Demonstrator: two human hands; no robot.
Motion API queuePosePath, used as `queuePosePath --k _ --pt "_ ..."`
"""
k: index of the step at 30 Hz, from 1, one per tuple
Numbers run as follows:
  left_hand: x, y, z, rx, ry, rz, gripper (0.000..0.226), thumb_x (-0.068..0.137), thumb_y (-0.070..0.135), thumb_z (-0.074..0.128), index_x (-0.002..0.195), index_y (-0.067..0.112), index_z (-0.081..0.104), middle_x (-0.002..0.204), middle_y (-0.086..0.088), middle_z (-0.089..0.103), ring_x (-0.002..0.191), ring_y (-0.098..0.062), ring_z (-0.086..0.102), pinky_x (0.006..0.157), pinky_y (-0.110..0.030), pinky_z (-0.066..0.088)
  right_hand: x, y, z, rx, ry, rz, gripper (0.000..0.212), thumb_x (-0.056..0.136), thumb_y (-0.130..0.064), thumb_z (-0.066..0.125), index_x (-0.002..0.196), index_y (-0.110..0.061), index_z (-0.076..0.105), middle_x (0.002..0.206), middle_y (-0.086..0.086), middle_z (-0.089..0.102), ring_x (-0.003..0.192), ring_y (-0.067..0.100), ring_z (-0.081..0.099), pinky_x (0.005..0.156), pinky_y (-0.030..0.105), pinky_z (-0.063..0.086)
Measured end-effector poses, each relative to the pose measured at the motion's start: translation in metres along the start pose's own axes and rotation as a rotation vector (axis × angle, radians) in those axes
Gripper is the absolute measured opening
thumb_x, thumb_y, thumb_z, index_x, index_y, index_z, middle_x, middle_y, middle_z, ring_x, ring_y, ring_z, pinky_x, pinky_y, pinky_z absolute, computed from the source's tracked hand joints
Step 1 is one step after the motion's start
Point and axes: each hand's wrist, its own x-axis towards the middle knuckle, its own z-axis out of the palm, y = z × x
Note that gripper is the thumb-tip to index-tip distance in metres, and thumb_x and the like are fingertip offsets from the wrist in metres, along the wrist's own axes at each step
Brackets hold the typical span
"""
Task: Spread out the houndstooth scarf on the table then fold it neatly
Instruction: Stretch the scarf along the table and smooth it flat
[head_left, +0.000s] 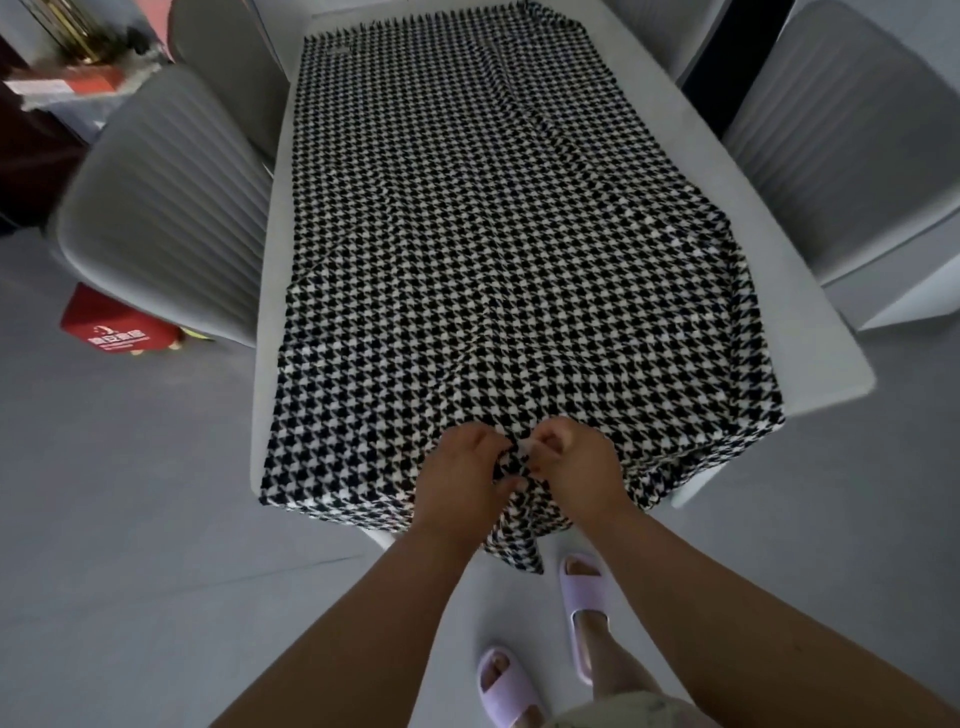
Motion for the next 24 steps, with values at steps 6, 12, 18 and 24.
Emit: queuePosePath --k 6,12,18,24 --pt "0.025 -0.011 -0.015 -0.203 -0.100 -0.161 0.023 0.090 0.028 0.063 0.069 0.022 0.055 0.069 0.005 0.056 0.063 -0.016 0.053 0.055 -0.029 0.039 -0.010 0.006 -0.003 0.093 0.138 0.109 0.019 0.087 -0.036 0.065 0.079 -0.019 0.059 0.072 -0.002 0.065 0.067 0.014 0.062 0.063 0.032 0.052" --pt "0.051 0.001 -0.042 -0.483 0.030 -0.290 0.023 0.088 0.032 0.067 0.076 0.012 0.064 0.057 0.005 0.052 0.047 -0.010 0.042 0.049 -0.023 0.037 -0.020 0.002 0.011 -0.195 -0.010 0.147 0.040 0.079 -0.052 0.066 0.102 -0.021 0.056 0.077 -0.003 0.061 0.073 0.016 0.059 0.064 0.028 0.046" --pt "0.037 0.001 -0.044 -0.483 0.115 -0.266 0.015 0.086 0.034 0.069 0.089 0.021 0.064 0.081 0.008 0.060 0.072 -0.008 0.057 0.065 -0.024 0.048 0.006 -0.010 0.000 -0.049 0.001 0.041 0.017 0.087 -0.024 0.066 0.073 -0.019 0.059 0.062 -0.008 0.056 0.052 0.005 0.049 0.054 0.021 0.039" --pt "-0.002 0.015 -0.030 -0.326 0.083 -0.006 0.068 0.065 0.058 0.075 0.119 0.019 0.062 0.111 0.005 0.052 0.095 -0.003 0.050 0.083 -0.018 0.045 0.020 -0.038 -0.025 0.475 -0.026 0.205 0.013 0.088 -0.014 0.067 0.078 -0.006 0.067 0.060 0.007 0.064 0.049 0.012 0.060 0.048 0.021 0.052"
